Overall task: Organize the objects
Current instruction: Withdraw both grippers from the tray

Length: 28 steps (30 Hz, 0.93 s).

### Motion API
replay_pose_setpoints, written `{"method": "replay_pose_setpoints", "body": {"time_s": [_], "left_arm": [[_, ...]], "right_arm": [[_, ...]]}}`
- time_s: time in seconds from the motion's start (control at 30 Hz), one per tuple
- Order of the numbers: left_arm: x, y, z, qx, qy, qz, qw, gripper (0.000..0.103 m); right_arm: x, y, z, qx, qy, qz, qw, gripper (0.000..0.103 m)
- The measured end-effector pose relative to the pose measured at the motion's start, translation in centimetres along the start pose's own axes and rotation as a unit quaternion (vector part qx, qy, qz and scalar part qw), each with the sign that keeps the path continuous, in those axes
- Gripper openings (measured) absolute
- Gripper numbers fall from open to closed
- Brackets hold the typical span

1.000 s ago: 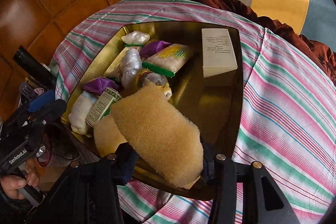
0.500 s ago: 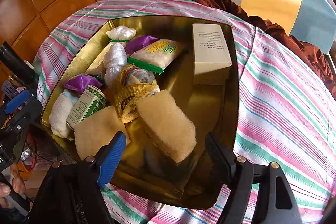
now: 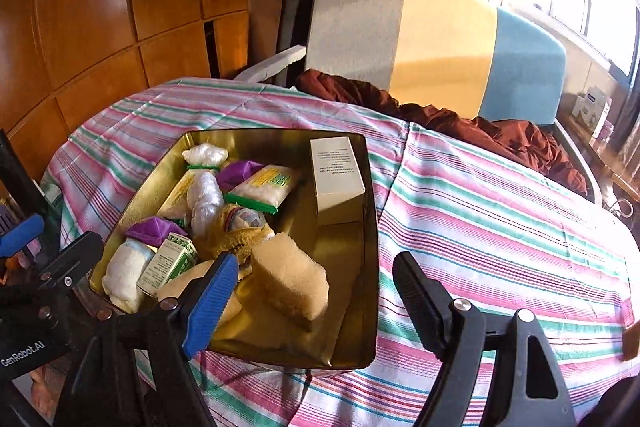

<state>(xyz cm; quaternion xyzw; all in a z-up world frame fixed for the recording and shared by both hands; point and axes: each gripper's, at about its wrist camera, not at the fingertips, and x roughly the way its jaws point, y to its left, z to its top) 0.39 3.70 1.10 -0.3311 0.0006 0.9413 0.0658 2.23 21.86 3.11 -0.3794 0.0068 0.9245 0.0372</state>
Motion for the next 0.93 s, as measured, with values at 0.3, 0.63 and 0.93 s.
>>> {"method": "replay_pose_setpoints", "body": {"time_s": [0.3,0.63,0.93], "left_arm": [[-1.4,-1.3,-0.5,0.004,-0.013,0.030,0.9995,0.103],[-1.0,-1.4,-1.1,-0.005,0.006,0.018,0.9998,0.103],[-1.1,-1.3,-1.4,-0.003,-0.010,0.023,0.9997,0.102]], "right_arm": [[-1.1,-0.3,-0.2,0.016,-0.014,-0.005,1.000,0.081],[-0.7,-0.2,-0.4,0.017,-0.010,-0.011,1.000,0.081],[0.0,0.3,-0.6,0.011,-0.002,-0.013,1.000,0.081]]}}
